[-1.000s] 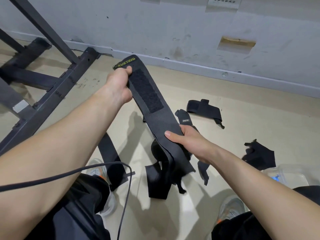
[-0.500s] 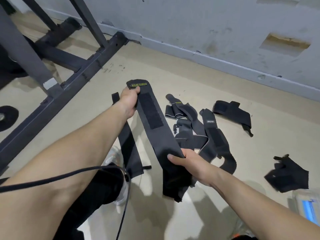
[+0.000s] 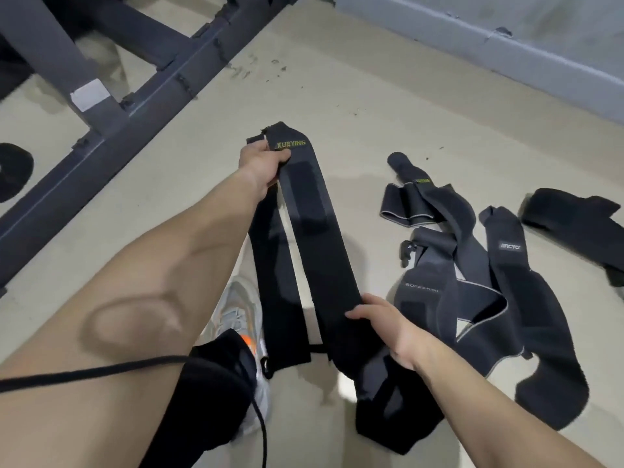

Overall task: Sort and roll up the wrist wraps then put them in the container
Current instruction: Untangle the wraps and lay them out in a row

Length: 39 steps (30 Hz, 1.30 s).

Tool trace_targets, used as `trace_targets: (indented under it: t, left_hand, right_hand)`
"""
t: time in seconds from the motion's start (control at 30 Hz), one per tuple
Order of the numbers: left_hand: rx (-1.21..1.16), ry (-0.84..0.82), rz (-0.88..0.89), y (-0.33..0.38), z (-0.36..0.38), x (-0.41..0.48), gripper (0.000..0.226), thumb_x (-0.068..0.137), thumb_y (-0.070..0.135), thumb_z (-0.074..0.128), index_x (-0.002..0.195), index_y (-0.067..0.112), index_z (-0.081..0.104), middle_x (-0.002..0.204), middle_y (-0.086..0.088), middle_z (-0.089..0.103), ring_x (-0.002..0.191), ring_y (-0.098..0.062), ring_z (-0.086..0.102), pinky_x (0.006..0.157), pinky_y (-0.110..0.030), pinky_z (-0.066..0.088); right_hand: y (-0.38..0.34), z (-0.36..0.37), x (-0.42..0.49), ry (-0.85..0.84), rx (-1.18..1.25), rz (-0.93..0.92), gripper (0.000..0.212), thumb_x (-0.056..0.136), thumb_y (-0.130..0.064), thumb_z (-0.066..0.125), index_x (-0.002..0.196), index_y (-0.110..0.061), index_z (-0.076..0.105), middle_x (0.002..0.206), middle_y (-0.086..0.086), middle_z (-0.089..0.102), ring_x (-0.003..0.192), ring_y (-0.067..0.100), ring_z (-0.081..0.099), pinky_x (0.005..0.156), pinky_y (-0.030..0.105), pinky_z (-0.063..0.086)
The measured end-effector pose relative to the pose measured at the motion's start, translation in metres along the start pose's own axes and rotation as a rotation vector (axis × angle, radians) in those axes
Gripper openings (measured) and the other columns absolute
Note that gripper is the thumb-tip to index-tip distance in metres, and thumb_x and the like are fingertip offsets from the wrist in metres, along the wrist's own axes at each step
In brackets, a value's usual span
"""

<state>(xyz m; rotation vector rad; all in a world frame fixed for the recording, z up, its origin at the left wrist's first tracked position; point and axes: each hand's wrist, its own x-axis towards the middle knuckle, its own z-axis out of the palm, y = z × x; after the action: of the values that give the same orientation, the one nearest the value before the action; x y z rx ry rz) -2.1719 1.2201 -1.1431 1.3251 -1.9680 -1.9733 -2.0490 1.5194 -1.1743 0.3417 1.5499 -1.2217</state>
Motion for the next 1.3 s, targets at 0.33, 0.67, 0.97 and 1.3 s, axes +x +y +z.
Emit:
trace_targets:
  t: [0.33, 0.67, 0.97, 1.3]
  left_hand:
    - [1.074, -0.026, 0.429, -0.112, 0.022, -0.023, 0.035, 0.095, 0.030, 0.057, 0.129, 0.027, 0.067, 0.133, -0.002, 0.059, 0.126, -0.028, 0.048, 0.100, -0.040, 0.048]
    - [1.547, -0.339, 0.371, -0.163, 0.037, -0.058, 0.074, 0.098, 0.040, 0.060, 0.159, 0.020, 0.023, 0.171, -0.009, 0.009, 0.154, -0.031, 0.019, 0.123, -0.054, 0.019]
    - [1.405, -0.336, 0.403, -0.124, 0.079, -0.074, 0.048, 0.094, 0.019, 0.049, 0.141, 0.014, 0.045, 0.139, -0.010, 0.050, 0.124, -0.032, 0.048, 0.091, -0.043, 0.045]
    - [0.893, -0.418, 0.347, -0.071, 0.202, -0.067, 0.033, 0.090, 0.022, 0.061, 0.123, 0.023, 0.060, 0.125, 0.002, 0.062, 0.116, -0.021, 0.058, 0.101, -0.038, 0.049]
  right_hand:
    - [-0.007, 0.014, 0.100, 0.127, -0.110, -0.028, 0.032, 0.095, -0.003, 0.055, 0.126, -0.010, 0.059, 0.111, 0.011, 0.071, 0.102, 0.031, 0.070, 0.093, 0.051, 0.058]
    - [0.020, 0.029, 0.072, 0.218, -0.227, 0.003, 0.022, 0.094, -0.015, 0.062, 0.112, -0.003, 0.062, 0.103, 0.015, 0.071, 0.093, 0.034, 0.072, 0.083, 0.050, 0.062]
    - [-0.030, -0.018, 0.015, 0.338, -0.462, -0.154, 0.020, 0.087, -0.017, 0.052, 0.105, -0.012, 0.061, 0.099, 0.009, 0.072, 0.091, 0.027, 0.069, 0.080, 0.037, 0.058]
    - [-0.076, -0.161, 0.043, 0.685, -0.656, -0.337, 0.033, 0.093, -0.027, 0.051, 0.121, -0.030, 0.069, 0.143, 0.006, 0.048, 0.128, 0.030, 0.048, 0.107, 0.039, 0.043]
